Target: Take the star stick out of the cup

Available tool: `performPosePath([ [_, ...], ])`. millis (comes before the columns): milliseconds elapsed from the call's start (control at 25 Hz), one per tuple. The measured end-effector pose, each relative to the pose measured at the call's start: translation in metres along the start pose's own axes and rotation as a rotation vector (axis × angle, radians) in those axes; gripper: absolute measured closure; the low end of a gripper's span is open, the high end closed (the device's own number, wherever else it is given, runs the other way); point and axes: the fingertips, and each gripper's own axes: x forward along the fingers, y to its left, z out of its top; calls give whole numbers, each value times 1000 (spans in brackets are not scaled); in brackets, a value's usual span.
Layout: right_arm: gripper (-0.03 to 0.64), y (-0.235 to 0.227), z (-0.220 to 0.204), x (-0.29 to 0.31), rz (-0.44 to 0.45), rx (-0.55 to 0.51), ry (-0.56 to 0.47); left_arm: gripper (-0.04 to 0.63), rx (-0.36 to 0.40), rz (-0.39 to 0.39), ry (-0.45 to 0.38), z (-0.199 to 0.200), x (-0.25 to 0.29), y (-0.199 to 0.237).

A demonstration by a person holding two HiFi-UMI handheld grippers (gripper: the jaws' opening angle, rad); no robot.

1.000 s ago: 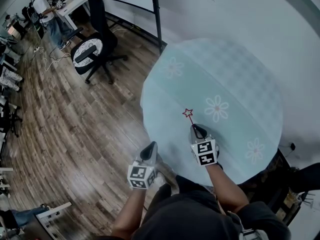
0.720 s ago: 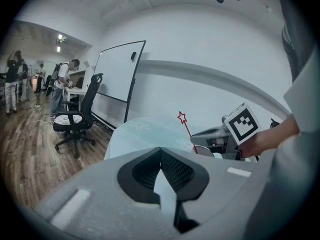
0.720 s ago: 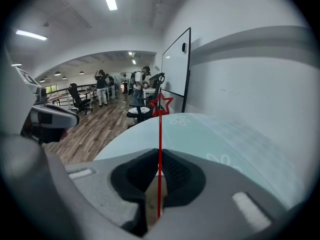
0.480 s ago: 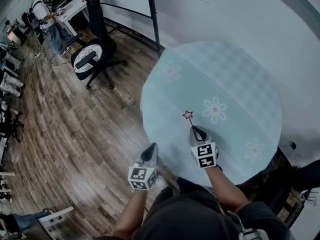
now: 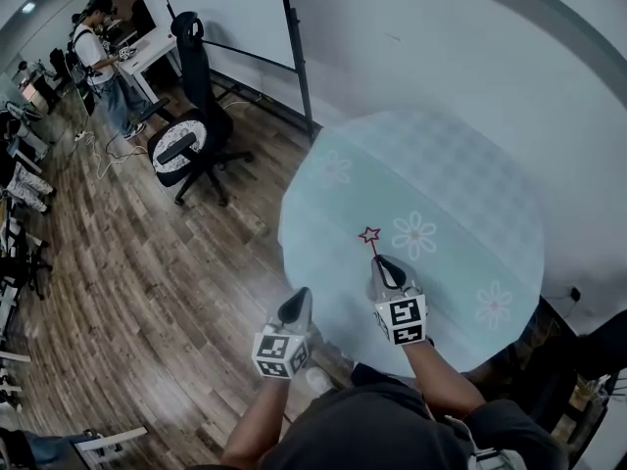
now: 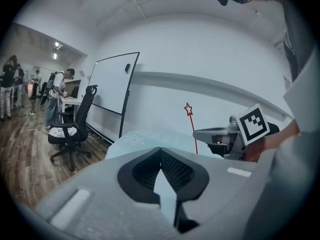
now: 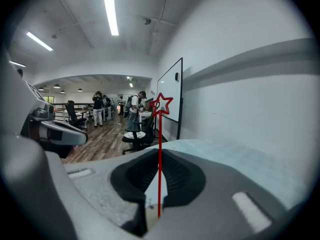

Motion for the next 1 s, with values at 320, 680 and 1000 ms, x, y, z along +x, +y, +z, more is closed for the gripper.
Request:
performPosePath([
  [320,595,4,71,-30,-3,13,-178,591,5,-20,-120,62,-10,-4],
  [680,595,-10,129,-76,-12,51,-340,591,49,-51,-190,102,-21,-31],
  [1000,595,-13,151,-92,-16,61,-408,591,82,-93,-199,105,-26,-50],
])
